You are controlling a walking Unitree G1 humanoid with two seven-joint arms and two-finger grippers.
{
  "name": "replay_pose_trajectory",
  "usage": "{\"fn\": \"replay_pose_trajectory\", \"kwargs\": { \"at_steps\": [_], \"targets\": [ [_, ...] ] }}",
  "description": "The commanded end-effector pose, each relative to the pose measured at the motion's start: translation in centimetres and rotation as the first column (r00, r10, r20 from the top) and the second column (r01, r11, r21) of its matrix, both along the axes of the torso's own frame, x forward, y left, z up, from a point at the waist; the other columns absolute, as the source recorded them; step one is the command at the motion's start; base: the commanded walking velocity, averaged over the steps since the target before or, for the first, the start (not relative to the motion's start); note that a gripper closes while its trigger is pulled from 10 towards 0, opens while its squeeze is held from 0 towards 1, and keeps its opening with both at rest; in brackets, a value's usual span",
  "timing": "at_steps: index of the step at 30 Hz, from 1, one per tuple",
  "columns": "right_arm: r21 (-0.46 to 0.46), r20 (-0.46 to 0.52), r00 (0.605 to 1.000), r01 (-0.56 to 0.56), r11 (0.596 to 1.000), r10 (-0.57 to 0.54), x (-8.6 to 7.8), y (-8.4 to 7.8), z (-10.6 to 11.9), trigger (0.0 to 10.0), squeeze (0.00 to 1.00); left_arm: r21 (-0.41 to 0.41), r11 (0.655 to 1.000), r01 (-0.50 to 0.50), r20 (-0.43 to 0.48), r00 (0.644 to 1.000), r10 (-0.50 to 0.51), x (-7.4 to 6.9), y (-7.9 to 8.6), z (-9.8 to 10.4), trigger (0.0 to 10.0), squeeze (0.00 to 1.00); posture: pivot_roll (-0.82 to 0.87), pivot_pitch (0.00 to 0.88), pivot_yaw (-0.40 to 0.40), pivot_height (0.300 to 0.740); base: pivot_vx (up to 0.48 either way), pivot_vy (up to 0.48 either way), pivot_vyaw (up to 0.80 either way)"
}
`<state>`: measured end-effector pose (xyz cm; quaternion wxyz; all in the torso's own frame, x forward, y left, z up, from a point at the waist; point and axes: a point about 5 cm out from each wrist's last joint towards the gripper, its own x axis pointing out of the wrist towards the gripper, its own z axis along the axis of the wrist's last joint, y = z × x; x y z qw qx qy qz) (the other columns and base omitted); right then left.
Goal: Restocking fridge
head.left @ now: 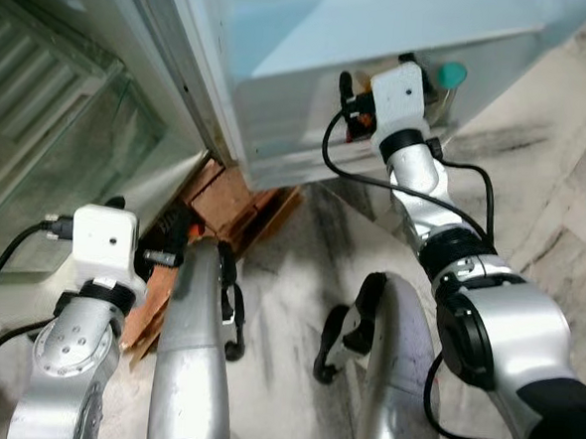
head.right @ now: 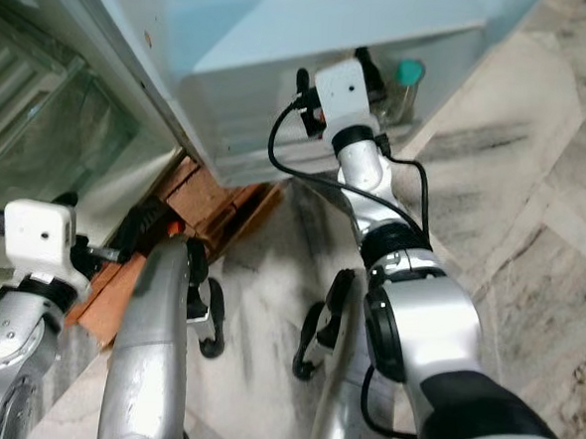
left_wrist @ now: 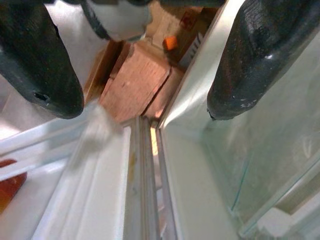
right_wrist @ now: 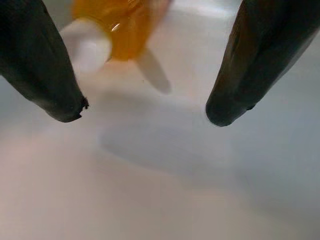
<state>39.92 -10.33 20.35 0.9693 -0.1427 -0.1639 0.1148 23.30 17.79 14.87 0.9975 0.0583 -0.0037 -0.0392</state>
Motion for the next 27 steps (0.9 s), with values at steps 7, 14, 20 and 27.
{"fn": "replay_pose_trajectory", "kwargs": {
  "at_steps": [7, 14, 20, 27],
  "targets": [
    [0.093, -0.104, 0.993, -0.038, 0.995, 0.048, -1.1, -0.6, -3.3, 10.0, 1.00, -0.026, 0.998, 0.053, -0.018, 0.998, -0.053, 1.9, -1.1, -1.6, 10.0, 0.00, 0.06, 0.188, 0.029, 0.583, 0.000, 0.000, 0.00],
    [0.142, -0.152, 0.973, -0.153, 0.978, 0.174, -2.6, -0.3, -5.6, 10.0, 1.00, -0.013, 0.997, 0.081, -0.011, 0.997, -0.081, 3.5, -1.8, -2.6, 10.0, 0.00, -0.02, 0.097, 0.069, 0.583, 0.000, 0.000, 0.00],
    [0.211, -0.194, 0.970, -0.105, 0.972, 0.147, -5.7, -1.0, -9.1, 10.0, 0.00, -0.008, 0.998, 0.055, -0.025, 0.998, -0.055, 4.5, -0.9, -3.6, 10.0, 0.00, -0.05, 0.029, 0.070, 0.583, 0.000, 0.000, 0.00],
    [0.305, -0.233, 0.968, 0.167, 0.938, -0.097, -9.6, -5.3, -11.2, 10.0, 0.00, 0.005, 0.998, 0.057, 0.006, 0.998, -0.057, 4.5, -0.9, -4.1, 10.0, 0.00, -0.07, 0.000, 0.059, 0.583, 0.000, 0.000, 0.00]
  ]
}}
